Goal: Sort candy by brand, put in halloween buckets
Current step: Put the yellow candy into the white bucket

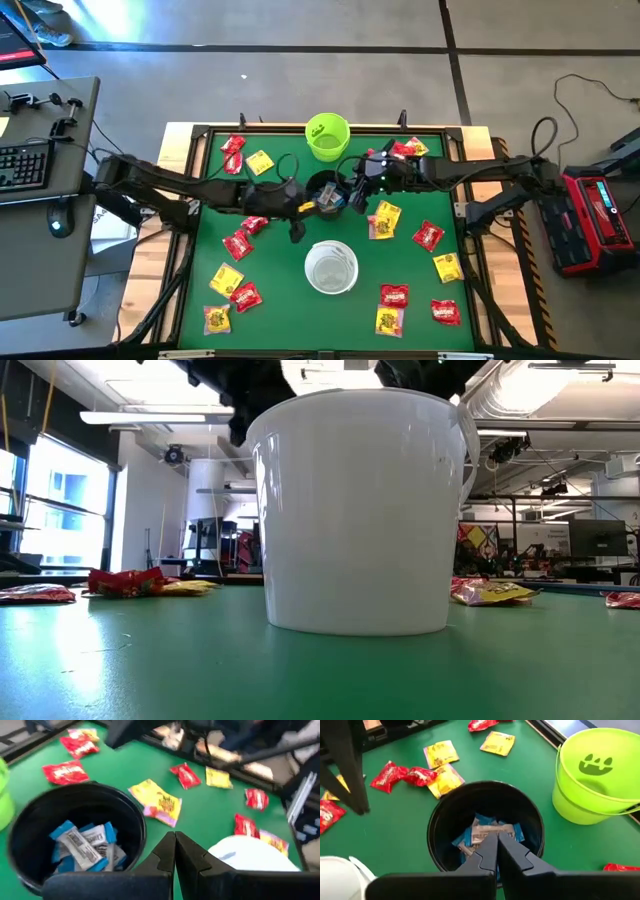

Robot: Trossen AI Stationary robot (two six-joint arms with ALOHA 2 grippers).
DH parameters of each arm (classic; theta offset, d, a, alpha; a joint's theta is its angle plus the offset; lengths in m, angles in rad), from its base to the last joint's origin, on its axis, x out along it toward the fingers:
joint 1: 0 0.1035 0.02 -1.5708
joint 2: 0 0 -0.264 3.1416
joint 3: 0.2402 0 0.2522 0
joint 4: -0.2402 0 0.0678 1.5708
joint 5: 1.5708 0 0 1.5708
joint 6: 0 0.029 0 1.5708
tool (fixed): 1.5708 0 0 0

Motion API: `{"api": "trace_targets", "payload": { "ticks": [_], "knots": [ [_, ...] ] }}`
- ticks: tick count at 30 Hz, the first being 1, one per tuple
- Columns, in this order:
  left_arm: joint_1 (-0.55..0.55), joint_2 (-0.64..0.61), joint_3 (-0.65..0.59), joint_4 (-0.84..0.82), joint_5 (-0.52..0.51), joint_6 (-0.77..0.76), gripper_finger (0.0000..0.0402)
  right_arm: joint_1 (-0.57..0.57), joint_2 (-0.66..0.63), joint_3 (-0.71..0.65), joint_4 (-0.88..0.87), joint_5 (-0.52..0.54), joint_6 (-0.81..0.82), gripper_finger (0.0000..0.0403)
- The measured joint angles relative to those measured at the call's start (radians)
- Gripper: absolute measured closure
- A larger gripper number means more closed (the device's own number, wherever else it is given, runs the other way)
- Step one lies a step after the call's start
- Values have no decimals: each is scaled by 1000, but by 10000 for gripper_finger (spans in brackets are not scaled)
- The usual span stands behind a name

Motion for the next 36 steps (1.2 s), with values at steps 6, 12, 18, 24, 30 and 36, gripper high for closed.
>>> {"api": "trace_targets", "payload": {
  "ticks": [6, 12, 18, 24, 30, 36],
  "knots": [
    [-12, -100, -120, -3, -63, -57, 401, 0, -6, 0, -26, -11, -53, 403],
    [-11, -225, -286, 37, 21, -64, 401, 10, -10, 0, -44, 71, 55, 403],
    [-12, -330, -332, -76, 62, -94, 401, 39, -25, 0, -26, 135, 100, 403],
    [-11, -351, -331, -238, 13, -162, 399, 57, -33, 0, -45, 111, 46, 401],
    [-11, -318, -332, -405, -26, -229, 371, 65, -33, 0, -40, 93, 2, 380],
    [-14, -298, -331, -442, -19, -189, 328, 106, -33, 0, -20, 184, 1, 331]
  ]
}}
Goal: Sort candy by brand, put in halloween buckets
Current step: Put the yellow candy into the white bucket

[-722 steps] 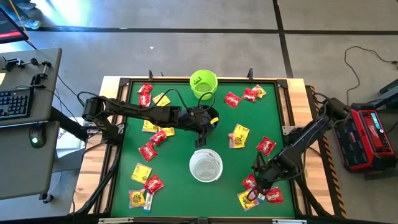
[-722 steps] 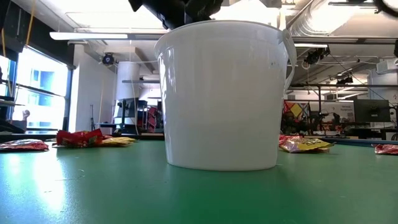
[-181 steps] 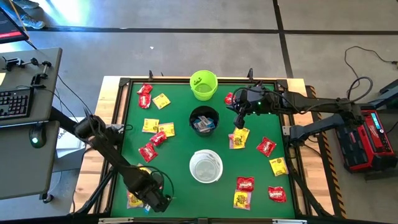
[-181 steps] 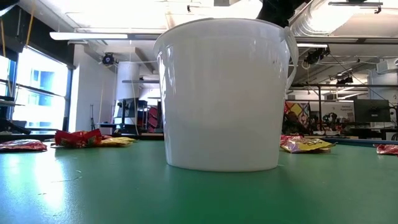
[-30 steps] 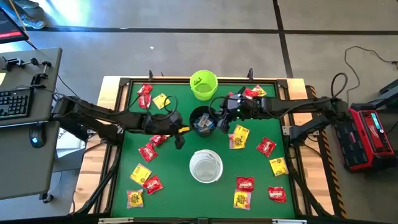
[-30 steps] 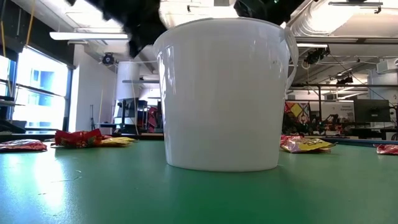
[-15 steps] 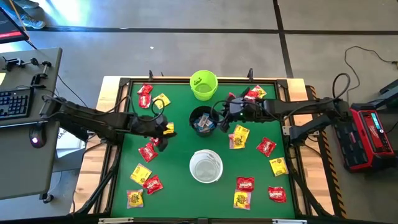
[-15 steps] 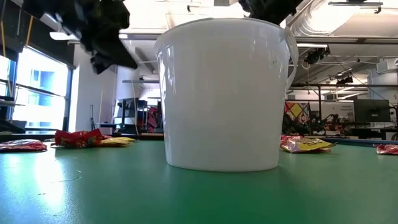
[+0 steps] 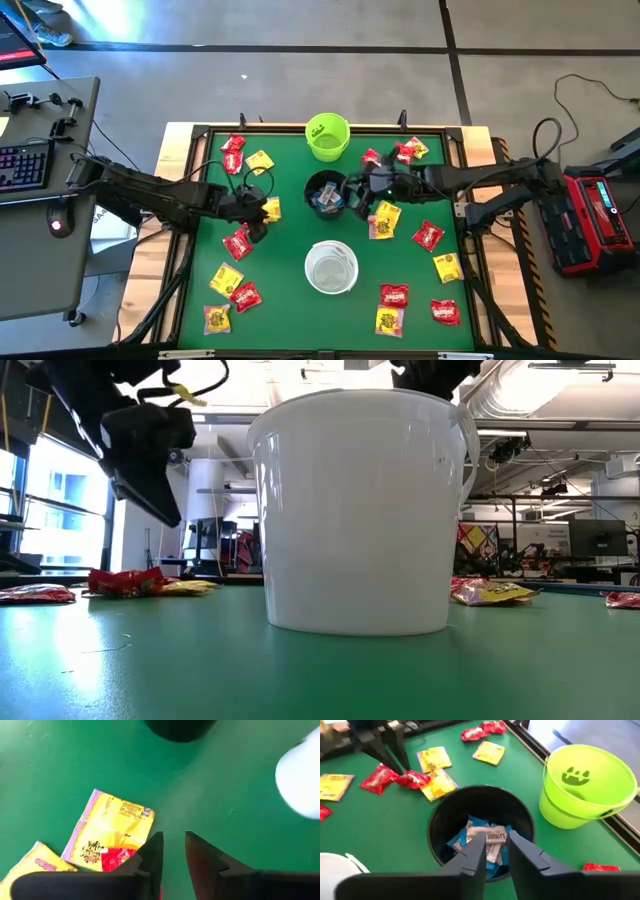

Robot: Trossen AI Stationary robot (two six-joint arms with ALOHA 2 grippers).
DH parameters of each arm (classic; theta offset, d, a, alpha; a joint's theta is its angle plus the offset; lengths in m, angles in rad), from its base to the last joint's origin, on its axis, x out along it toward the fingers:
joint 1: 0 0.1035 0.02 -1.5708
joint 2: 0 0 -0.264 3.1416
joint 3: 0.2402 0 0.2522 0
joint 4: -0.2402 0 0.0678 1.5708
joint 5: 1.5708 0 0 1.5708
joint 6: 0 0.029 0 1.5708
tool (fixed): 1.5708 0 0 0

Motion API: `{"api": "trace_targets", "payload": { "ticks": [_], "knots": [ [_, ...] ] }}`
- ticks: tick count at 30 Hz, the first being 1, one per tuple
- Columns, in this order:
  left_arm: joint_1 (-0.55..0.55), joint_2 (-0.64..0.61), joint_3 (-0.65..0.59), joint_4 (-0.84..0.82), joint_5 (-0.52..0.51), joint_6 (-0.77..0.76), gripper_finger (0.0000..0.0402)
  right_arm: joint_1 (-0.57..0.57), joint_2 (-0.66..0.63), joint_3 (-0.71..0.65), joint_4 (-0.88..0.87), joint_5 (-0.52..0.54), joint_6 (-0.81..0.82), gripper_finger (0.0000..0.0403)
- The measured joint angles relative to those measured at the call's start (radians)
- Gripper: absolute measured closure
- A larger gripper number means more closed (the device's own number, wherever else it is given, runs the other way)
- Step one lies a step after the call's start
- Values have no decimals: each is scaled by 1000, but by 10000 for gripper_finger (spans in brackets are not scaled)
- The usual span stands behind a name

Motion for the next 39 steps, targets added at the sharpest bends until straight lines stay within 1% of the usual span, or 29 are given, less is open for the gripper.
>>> {"api": "trace_targets", "payload": {
  "ticks": [2, 7, 11, 14, 25, 30, 33, 35, 37, 39],
  "knots": [
    [-11, 10, 1, 12, -10, 27, 313, 5, 0, 3, 6, 11, -7, 314],
    [-47, 54, 1, 22, -104, 167, 283, 6, 0, 10, 5, 30, -29, 282],
    [-65, 123, 1, 63, -154, 285, 274, 9, 0, 10, 10, 33, -23, 276],
    [-68, 180, 1, 106, -151, 329, 273, 11, 0, 10, 9, 46, -25, 276],
    [-68, 351, 1, 93, -160, 334, 273, 11, 0, 10, 4, 50, -34, 276],
    [-68, 413, 5, 82, -213, 338, 273, 11, 0, 10, 2, 87, -37, 276],
    [-68, 432, 6, 79, -222, 339, 279, 11, 0, 10, 3, 89, -37, 276],
    [-68, 435, 5, 79, -224, 339, 294, 11, 0, 10, 3, 89, -37, 277],
    [-68, 435, 5, 81, -231, 339, 318, 11, 0, 10, 3, 89, -37, 277],
    [-68, 436, 4, 81, -235, 339, 350, 11, 0, 10, 4, 89, -37, 277]
  ]
}}
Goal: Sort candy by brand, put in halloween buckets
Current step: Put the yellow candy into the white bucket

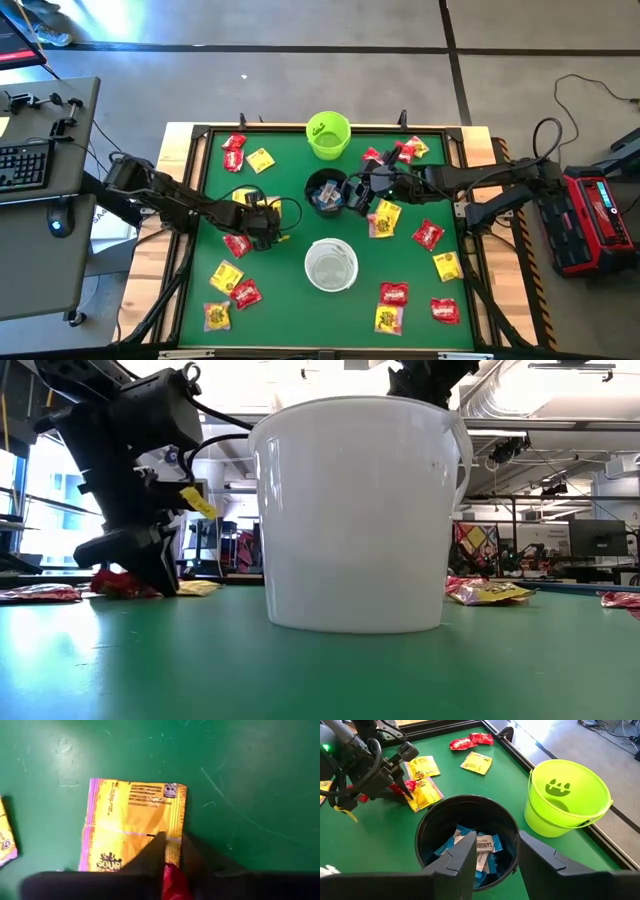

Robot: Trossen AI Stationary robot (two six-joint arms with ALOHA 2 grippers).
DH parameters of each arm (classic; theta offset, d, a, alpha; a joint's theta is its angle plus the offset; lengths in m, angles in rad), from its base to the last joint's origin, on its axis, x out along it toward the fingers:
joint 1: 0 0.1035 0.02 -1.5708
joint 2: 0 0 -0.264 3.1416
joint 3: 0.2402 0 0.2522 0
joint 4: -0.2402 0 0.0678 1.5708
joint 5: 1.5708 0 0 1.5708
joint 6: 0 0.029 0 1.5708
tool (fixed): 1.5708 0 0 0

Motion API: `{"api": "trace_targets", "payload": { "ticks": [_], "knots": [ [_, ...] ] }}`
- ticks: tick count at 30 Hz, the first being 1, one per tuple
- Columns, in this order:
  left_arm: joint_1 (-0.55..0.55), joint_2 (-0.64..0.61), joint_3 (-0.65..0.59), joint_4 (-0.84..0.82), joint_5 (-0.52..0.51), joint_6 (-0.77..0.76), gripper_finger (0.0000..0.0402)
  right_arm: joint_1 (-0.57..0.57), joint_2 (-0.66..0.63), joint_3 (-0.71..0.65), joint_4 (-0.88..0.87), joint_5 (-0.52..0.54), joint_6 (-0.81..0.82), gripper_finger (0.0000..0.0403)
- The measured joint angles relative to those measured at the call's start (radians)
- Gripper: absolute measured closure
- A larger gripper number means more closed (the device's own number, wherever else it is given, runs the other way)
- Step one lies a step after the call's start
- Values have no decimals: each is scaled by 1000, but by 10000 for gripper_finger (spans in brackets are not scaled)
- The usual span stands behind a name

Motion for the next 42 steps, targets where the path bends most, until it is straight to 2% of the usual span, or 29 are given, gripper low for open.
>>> {"api": "trace_targets", "payload": {
  "ticks": [2, 4, 14, 30, 35, 42],
  "knots": [
    [0, 1, 2, 0, 1, -1, 384, 0, 0, 0, 0, 0, 0, 277],
    [0, 0, 8, -5, -1, -8, 395, 0, 0, 0, 0, 0, 0, 277],
    [3, -53, 110, -124, -25, -6, 401, 0, 0, 0, 2, 0, 11, 277],
    [3, -306, 190, -214, -45, -35, 400, 0, 0, 0, 6, -3, 11, 277],
    [23, -303, 190, -226, 4, -53, 371, 0, 0, 0, 8, -5, 11, 277],
    [122, -290, 127, -260, 146, -154, 287, 0, 0, 0, 10, -14, 15, 277]
  ]
}}
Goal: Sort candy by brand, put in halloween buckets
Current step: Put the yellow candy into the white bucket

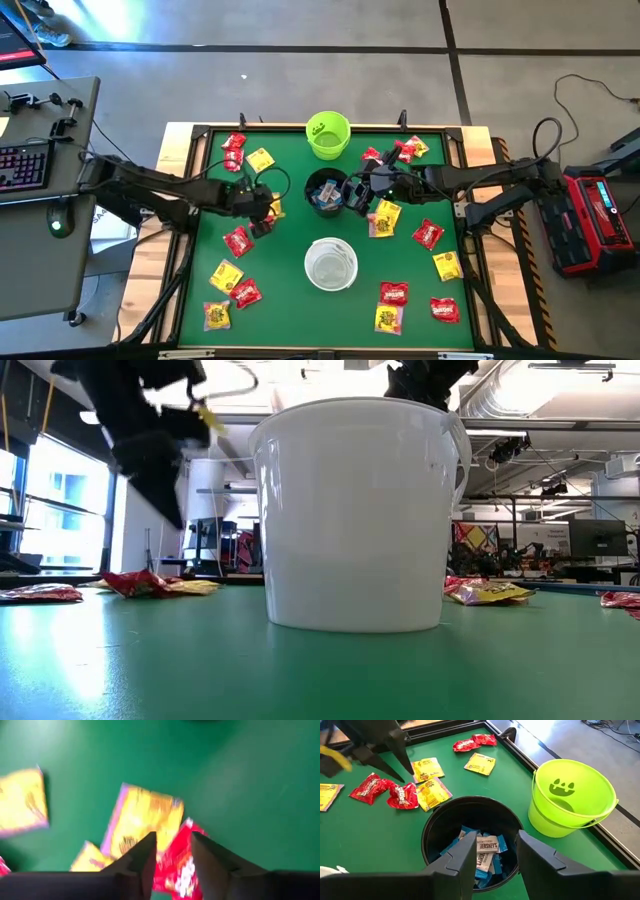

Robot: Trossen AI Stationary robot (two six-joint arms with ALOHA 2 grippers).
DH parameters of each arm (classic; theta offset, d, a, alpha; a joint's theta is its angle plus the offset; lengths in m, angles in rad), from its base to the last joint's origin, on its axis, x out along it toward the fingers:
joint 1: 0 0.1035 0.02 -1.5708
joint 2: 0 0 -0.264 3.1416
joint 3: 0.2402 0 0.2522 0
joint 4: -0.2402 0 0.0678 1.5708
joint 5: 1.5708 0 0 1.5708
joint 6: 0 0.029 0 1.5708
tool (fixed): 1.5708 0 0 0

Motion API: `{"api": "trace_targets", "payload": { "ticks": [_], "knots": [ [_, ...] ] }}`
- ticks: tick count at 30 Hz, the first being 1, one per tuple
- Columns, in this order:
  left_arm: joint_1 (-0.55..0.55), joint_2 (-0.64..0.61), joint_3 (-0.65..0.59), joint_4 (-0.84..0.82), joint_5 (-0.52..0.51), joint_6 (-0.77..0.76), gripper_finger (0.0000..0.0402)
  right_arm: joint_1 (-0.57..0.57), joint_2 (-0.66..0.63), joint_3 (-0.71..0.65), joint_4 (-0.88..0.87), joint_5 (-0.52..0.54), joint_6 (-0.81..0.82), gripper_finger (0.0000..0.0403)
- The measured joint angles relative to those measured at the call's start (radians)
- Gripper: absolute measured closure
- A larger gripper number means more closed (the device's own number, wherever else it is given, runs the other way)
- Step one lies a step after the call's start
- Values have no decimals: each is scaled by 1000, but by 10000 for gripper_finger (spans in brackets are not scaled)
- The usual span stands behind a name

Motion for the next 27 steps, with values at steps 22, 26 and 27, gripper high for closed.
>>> {"api": "trace_targets", "payload": {
  "ticks": [22, 26, 27],
  "knots": [
    [286, 7, -147, 71, 191, 286, 213, 0, 0, 0, 0, -3, 0, 277],
    [309, 44, -147, 93, 227, 339, 213, 0, 0, 0, 0, -3, 0, 277],
    [312, 57, -147, 96, 228, 343, 213, 0, 0, 0, 0, -3, 1, 277]
  ]
}}
